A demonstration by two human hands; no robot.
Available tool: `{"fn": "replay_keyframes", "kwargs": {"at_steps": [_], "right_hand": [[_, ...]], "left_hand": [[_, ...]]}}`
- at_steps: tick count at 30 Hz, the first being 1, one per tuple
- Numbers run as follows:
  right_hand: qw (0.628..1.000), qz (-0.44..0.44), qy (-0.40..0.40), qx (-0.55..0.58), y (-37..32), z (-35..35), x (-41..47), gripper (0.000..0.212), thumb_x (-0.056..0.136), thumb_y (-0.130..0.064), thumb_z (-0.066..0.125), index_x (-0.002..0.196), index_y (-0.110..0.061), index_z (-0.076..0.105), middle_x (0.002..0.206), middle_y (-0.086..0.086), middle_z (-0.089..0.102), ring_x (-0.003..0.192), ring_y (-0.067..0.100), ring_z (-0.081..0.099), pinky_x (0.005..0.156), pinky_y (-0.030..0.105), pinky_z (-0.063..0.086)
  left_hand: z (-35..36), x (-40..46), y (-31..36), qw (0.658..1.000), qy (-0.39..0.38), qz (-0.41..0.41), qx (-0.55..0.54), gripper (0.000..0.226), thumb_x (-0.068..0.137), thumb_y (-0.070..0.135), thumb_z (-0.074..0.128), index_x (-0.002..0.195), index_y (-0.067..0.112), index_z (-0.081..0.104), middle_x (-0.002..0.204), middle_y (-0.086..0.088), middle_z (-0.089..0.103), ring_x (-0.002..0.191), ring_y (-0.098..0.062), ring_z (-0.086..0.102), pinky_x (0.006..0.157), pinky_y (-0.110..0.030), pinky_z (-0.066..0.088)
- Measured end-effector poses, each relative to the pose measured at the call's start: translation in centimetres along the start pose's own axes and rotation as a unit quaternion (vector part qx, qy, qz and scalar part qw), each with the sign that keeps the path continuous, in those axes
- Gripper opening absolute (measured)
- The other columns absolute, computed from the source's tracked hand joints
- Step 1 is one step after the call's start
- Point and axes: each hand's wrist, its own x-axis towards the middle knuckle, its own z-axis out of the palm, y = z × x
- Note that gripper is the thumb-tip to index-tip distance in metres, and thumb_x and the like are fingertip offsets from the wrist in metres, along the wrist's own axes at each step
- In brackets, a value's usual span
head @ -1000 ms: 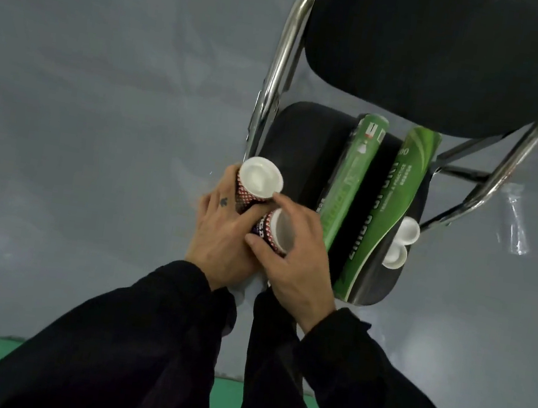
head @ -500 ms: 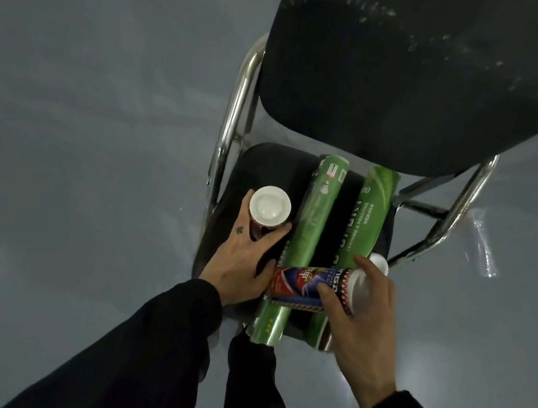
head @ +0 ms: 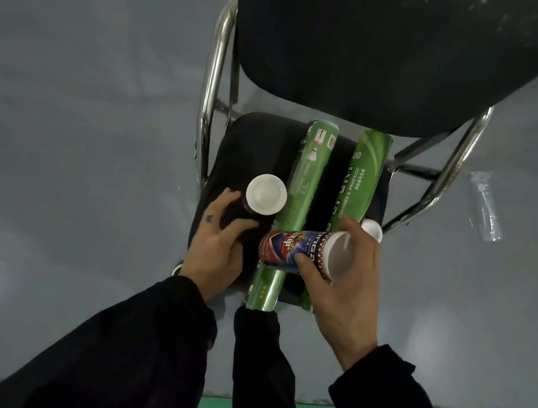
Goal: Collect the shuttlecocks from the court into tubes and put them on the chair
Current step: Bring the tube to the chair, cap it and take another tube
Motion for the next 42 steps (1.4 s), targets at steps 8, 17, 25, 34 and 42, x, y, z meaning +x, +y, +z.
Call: {"fn": "replay_keyframes", "kwargs": {"at_steps": [8,17,25,34,42], "right_hand": [[0.995,-0.074,-0.048,0.037,-2.1,-2.2,-2.4,0.071,0.077,-0.040,0.078,0.139,-0.034,0.045,0.134,-0.020,0.043,0.126,0.010,0.051,0.096,0.031,0.056],[0.936,0.056,-0.153,0.314,-5.8,-1.2,-2.9,0.026,0.098,-0.025,0.050,0.108,-0.018,0.073,0.116,-0.005,0.072,0.114,0.012,0.065,0.097,0.034,0.055],[0.884,0.173,-0.147,0.408,-6.0,0.3,-2.9,0.010,0.083,-0.021,0.058,0.082,-0.017,0.068,0.109,0.006,0.067,0.103,0.024,0.062,0.083,0.040,0.054],[0.890,0.118,-0.060,0.436,-6.3,1.9,-3.8,0.018,0.088,-0.019,0.061,0.099,-0.006,0.068,0.101,0.008,0.069,0.096,0.017,0.067,0.086,0.031,0.058],[0.855,0.209,-0.187,0.436,-5.5,3.1,-2.9,0.035,0.107,-0.023,0.042,0.133,-0.011,0.063,0.131,0.007,0.068,0.127,0.019,0.061,0.111,0.039,0.045]], "left_hand": [[-4.5,-2.6,6.2,0.991,0.028,0.124,0.037,0.095,0.077,0.063,0.075,0.146,0.005,0.046,0.156,-0.020,0.038,0.149,-0.027,0.030,0.122,-0.040,0.027],[-5.2,-3.7,8.1,0.992,-0.035,0.122,0.019,0.091,0.062,0.054,0.084,0.137,0.020,0.048,0.121,-0.006,0.070,0.110,-0.014,0.055,0.096,-0.043,0.053],[-5.3,-3.4,7.8,0.984,-0.052,0.153,0.076,0.099,0.050,0.039,0.099,0.131,0.018,0.048,0.113,-0.012,0.072,0.099,-0.033,0.071,0.094,-0.043,0.047],[-5.4,-3.8,8.8,0.992,-0.061,0.104,0.021,0.089,0.059,0.052,0.084,0.133,0.022,0.044,0.115,-0.009,0.070,0.100,-0.026,0.068,0.092,-0.039,0.050],[-5.4,-6.1,7.8,0.987,-0.041,-0.084,-0.133,0.082,0.063,0.063,0.080,0.132,0.056,0.038,0.125,0.028,0.059,0.115,-0.001,0.061,0.099,-0.036,0.056]]}}
